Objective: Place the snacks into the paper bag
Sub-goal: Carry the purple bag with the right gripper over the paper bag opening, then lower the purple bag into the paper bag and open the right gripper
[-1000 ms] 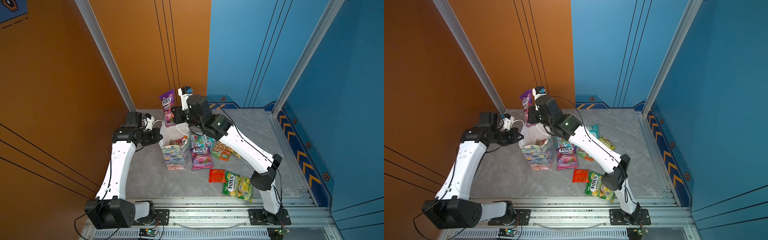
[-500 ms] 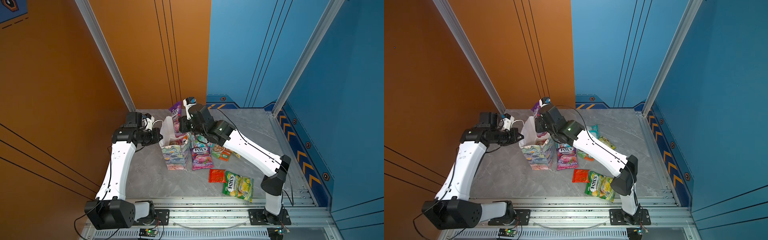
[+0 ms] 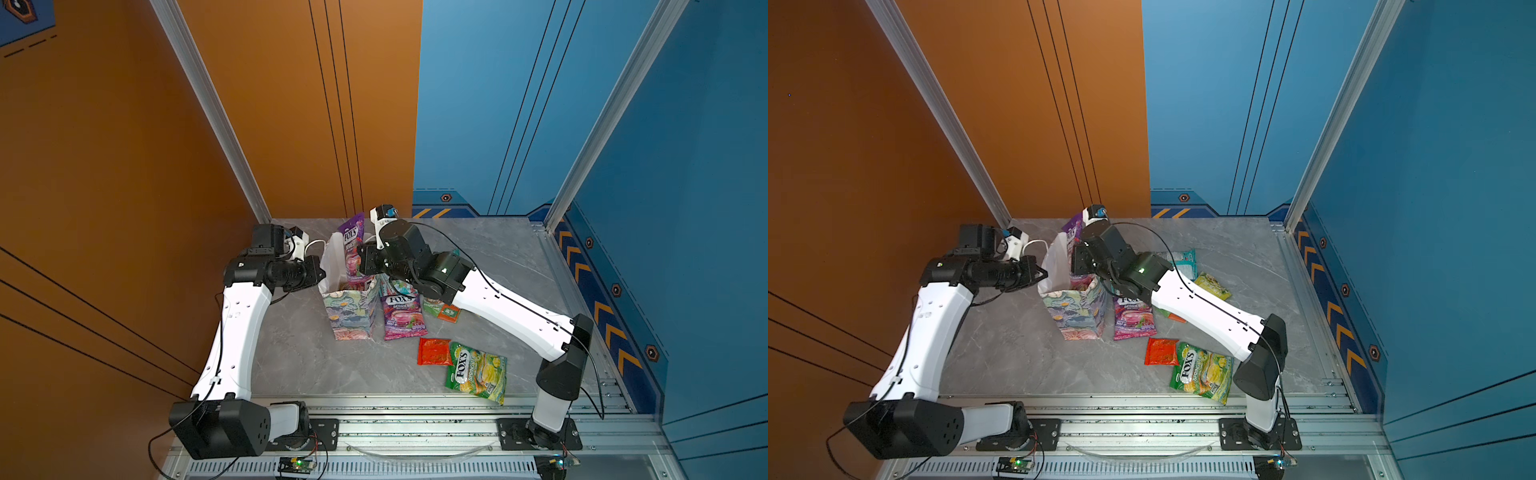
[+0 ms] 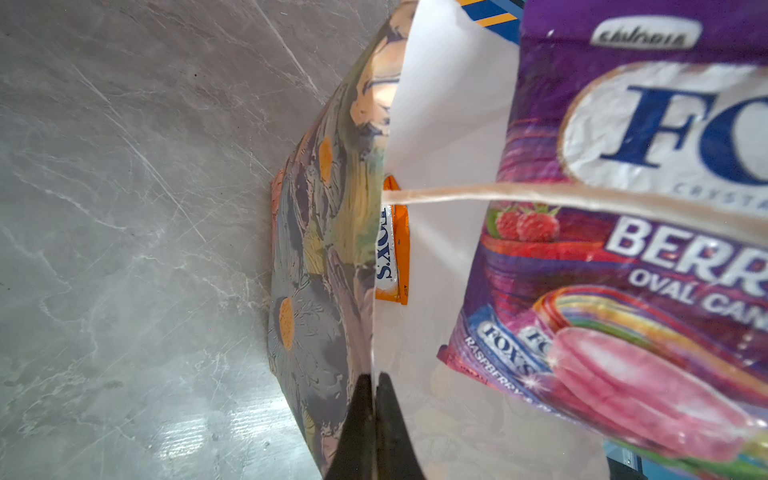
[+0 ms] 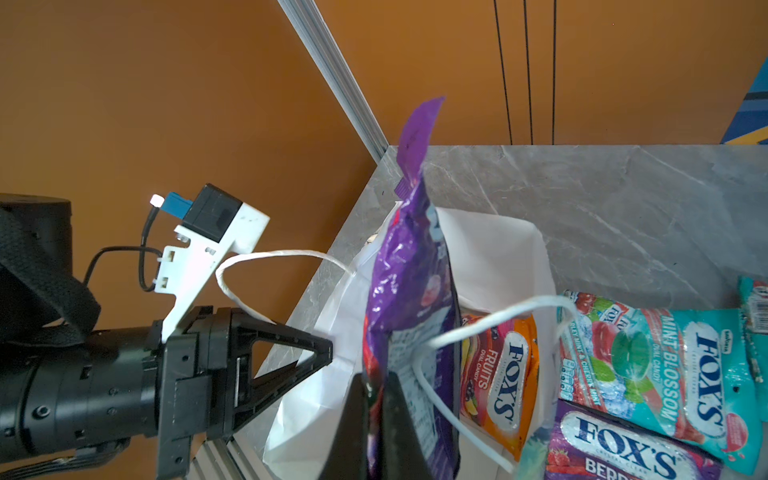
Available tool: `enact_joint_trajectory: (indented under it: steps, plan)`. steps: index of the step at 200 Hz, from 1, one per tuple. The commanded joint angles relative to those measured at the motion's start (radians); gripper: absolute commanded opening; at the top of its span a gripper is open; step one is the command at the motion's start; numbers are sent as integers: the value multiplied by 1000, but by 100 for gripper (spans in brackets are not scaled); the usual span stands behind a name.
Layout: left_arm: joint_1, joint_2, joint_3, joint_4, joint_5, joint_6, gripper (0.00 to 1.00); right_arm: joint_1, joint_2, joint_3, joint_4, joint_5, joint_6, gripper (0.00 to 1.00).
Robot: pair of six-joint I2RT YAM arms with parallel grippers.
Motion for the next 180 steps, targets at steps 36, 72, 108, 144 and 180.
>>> enact_joint_trajectory:
  steps: [36, 72, 108, 144, 180]
  plan:
    - [-8, -20, -16, 14, 31, -8, 0, 13, 16, 1, 120, -34, 69, 0]
    - [-8, -18, -14, 15, 31, -8, 0, 12, 51, 13, 136, -56, 96, 0]
    - [-9, -17, -15, 16, 33, -9, 0, 9, 82, 32, 140, -84, 119, 0]
    - [-9, -20, -13, 16, 34, -7, 0, -3, 97, 35, 148, -101, 138, 0]
    - [-8, -19, -13, 16, 34, -6, 0, -13, 103, 35, 158, -120, 153, 0]
